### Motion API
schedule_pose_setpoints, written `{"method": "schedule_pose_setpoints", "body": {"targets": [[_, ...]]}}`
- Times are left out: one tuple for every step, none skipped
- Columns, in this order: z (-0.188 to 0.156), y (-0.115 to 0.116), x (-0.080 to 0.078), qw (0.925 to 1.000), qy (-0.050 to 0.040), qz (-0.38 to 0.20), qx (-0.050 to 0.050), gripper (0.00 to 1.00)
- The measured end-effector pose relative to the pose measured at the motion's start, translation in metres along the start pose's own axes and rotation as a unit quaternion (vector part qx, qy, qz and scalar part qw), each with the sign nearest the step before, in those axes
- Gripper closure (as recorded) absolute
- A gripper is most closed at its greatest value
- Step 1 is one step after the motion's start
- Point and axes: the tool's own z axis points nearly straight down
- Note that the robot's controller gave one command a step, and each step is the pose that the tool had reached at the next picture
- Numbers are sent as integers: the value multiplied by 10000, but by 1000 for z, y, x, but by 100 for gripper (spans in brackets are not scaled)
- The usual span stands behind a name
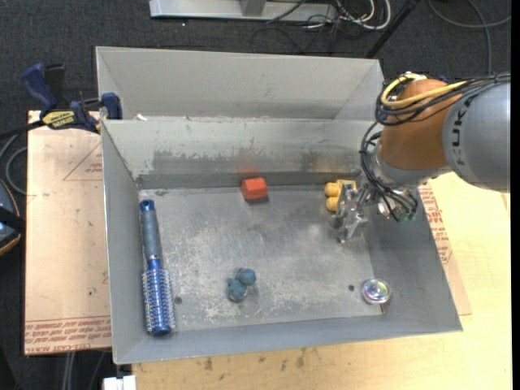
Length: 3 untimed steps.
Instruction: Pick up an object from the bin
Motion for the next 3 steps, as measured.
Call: {"method": "schedule_pose_setpoints", "body": {"targets": [[2,0,5,9999,111,-7,-21,0],[-78,-10,-6,9980,12,634,9,0],[2,-16,-28,9794,46,2019,-1,0]]}}
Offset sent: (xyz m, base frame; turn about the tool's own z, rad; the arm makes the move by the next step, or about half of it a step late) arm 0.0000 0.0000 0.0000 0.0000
